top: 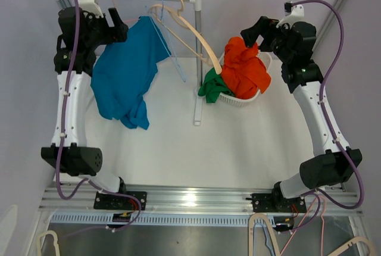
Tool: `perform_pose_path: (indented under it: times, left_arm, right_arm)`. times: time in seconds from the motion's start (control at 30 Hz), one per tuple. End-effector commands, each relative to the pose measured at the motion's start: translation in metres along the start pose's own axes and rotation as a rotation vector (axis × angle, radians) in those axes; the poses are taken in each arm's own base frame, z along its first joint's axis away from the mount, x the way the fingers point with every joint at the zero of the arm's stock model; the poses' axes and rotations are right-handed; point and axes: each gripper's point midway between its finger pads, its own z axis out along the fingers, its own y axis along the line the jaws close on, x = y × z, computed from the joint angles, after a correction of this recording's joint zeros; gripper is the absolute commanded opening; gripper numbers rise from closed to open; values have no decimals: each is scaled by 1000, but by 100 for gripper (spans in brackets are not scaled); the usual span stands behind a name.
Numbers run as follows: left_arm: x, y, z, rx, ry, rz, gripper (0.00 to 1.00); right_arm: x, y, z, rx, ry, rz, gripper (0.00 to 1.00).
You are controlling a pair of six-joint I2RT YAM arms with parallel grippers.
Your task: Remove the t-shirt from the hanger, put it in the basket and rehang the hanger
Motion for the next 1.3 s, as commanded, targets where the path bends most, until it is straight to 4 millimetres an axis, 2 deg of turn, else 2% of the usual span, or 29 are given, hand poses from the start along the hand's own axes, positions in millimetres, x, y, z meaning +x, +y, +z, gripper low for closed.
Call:
perform_pose_path:
  times: [0.0,0.03,0.07,0.1,0.2,0.33,0.37,0.47,0.63,0.73,0.8,0.83,0.87,0.9,1.07,1.23,1.27]
  left_arm:
    - [-34,-9,-8,44,-67,-6,91]
    - [-21,-3,4,26,-23,-23,91]
    - [-18,-1,8,21,-8,-24,88]
    - [-28,-2,7,23,-24,-18,86]
    - [-19,-1,17,27,-4,-29,86]
    - [-26,0,19,26,-30,-40,81]
    - [-27,0,20,22,-36,-39,70]
    - [-26,1,24,28,-31,-40,61]
    - [-21,3,37,25,-4,-56,60]
    - [-27,2,41,33,-24,-56,59]
    - [-31,3,42,29,-38,-52,51]
    - [-33,3,42,29,-40,-56,50]
    - [-25,4,49,34,-18,-62,49]
    - [-33,3,48,39,-34,-60,49]
    - [-18,4,56,41,6,-78,43]
    - [-12,3,58,45,22,-88,39]
    - [-9,3,59,44,29,-90,33]
  right_arm:
    - [-16,9,-8,-17,-54,-30,99]
    - [-15,8,-8,-12,-54,-31,100]
    - [-15,6,-8,-8,-55,-31,100]
    - [-14,6,-7,-8,-55,-31,99]
    - [-14,6,-6,-10,-62,-29,99]
    - [-16,5,-3,-13,-69,-28,99]
    - [-15,5,-3,-12,-67,-27,99]
    - [-14,4,-3,-9,-68,-27,100]
    - [-11,3,-2,-13,-63,-18,99]
    - [-8,2,-2,-13,-56,-19,99]
    - [-7,-1,-3,-7,-54,-18,99]
    - [-5,-3,-3,-3,-49,-18,100]
    - [-7,-4,-5,0,-55,-19,99]
    - [-7,-6,-5,5,-55,-19,99]
    - [-6,-8,-6,6,-52,-15,99]
    - [-4,-8,-5,2,-48,-4,99]
    - [-5,-8,-5,1,-51,-5,99]
